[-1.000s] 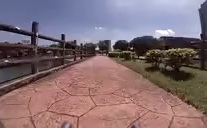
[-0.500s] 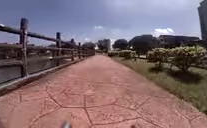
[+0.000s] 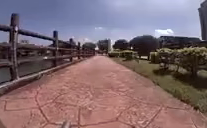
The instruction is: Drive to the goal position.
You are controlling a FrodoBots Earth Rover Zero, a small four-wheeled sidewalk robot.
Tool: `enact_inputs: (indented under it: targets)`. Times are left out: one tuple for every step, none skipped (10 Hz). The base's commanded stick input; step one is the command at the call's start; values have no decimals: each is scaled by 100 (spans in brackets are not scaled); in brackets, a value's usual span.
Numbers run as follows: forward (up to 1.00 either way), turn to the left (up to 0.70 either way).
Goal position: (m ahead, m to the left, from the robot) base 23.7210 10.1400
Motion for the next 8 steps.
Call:
enact_inputs:
  targets:
    - [70, 0]
    - [70, 0]
    - [70, 0]
    - [70, 0]
    - [70, 0]
    - [70, 0]
    - [70, 0]
    - [70, 0]
